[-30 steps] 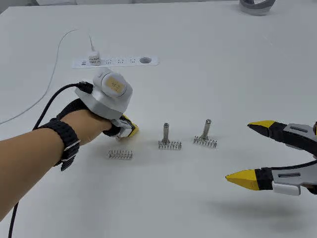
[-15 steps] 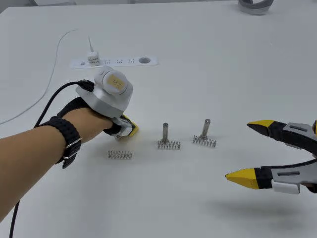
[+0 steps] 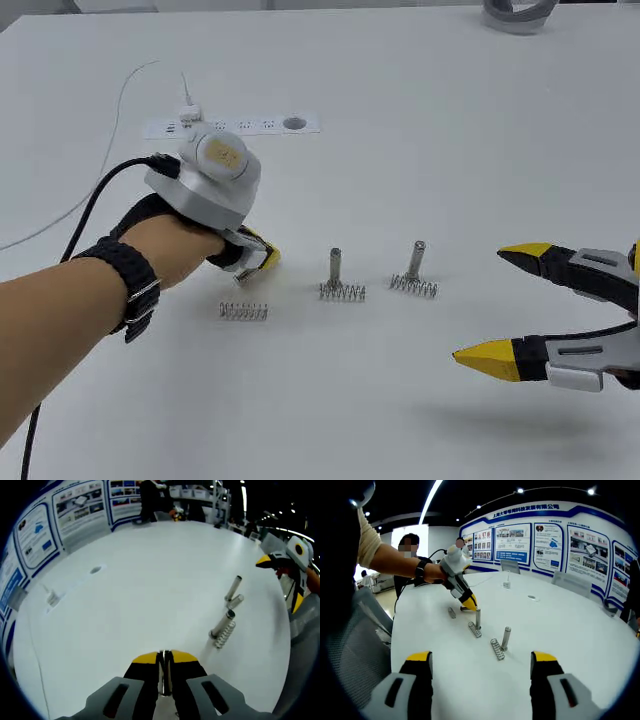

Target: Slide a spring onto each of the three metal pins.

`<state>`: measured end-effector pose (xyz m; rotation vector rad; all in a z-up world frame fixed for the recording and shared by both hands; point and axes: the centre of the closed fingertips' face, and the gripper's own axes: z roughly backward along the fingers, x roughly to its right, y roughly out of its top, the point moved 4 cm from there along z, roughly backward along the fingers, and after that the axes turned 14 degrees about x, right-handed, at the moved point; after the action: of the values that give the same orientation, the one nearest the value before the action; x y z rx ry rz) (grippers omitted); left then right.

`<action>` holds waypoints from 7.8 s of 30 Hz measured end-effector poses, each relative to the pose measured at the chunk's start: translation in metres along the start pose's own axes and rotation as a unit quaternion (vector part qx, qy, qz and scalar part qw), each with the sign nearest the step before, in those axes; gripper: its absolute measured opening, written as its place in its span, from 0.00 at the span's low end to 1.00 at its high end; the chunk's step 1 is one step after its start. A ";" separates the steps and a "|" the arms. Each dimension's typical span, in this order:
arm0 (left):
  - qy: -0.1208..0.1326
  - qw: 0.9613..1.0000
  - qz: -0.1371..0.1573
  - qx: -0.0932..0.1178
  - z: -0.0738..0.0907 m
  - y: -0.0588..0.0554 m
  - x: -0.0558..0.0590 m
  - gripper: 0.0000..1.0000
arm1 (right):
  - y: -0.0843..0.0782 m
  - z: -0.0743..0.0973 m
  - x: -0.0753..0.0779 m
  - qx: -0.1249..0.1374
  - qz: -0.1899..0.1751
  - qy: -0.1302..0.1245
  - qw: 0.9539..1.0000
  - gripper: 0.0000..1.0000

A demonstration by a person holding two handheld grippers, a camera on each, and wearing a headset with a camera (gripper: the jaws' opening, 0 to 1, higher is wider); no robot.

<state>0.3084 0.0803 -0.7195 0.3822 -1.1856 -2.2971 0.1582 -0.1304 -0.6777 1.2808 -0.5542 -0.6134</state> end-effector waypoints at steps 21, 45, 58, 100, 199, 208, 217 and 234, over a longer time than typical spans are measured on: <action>0.015 0.996 0.057 0.060 0.034 0.003 -0.002 0.08 | 0.003 -0.003 -0.004 -0.002 0.006 0.007 1.000 0.81; 0.040 0.989 0.083 0.113 0.057 -0.006 0.003 0.07 | 0.005 -0.006 -0.008 -0.004 0.007 0.016 1.000 0.82; 0.042 0.983 0.078 0.159 0.070 -0.014 0.010 0.07 | 0.005 -0.007 -0.012 -0.007 0.009 0.021 1.000 0.82; 0.046 0.975 -0.003 0.220 0.073 -0.016 0.013 0.09 | 0.031 -0.048 -0.057 -0.020 0.057 0.105 0.993 0.71; -0.062 0.980 -0.013 0.187 0.096 -0.067 0.059 0.32 | -0.005 -0.169 -0.112 -0.162 0.085 0.263 0.947 0.11; -0.087 0.978 -0.044 0.186 0.094 -0.063 0.070 0.23 | 0.004 -0.156 -0.116 -0.171 0.110 0.299 0.933 0.11; -0.121 0.973 -0.084 0.176 0.091 -0.064 0.087 0.14 | 0.006 -0.151 -0.120 -0.186 0.136 0.325 0.917 0.11; -0.119 0.973 -0.071 0.183 0.089 -0.063 0.091 0.11 | 0.033 -0.149 -0.124 -0.185 0.159 0.330 0.912 0.12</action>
<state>0.1722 0.1183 -0.7204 0.3386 -1.7647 -2.2877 0.1751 0.0656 -0.6802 0.9280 -0.0652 0.0131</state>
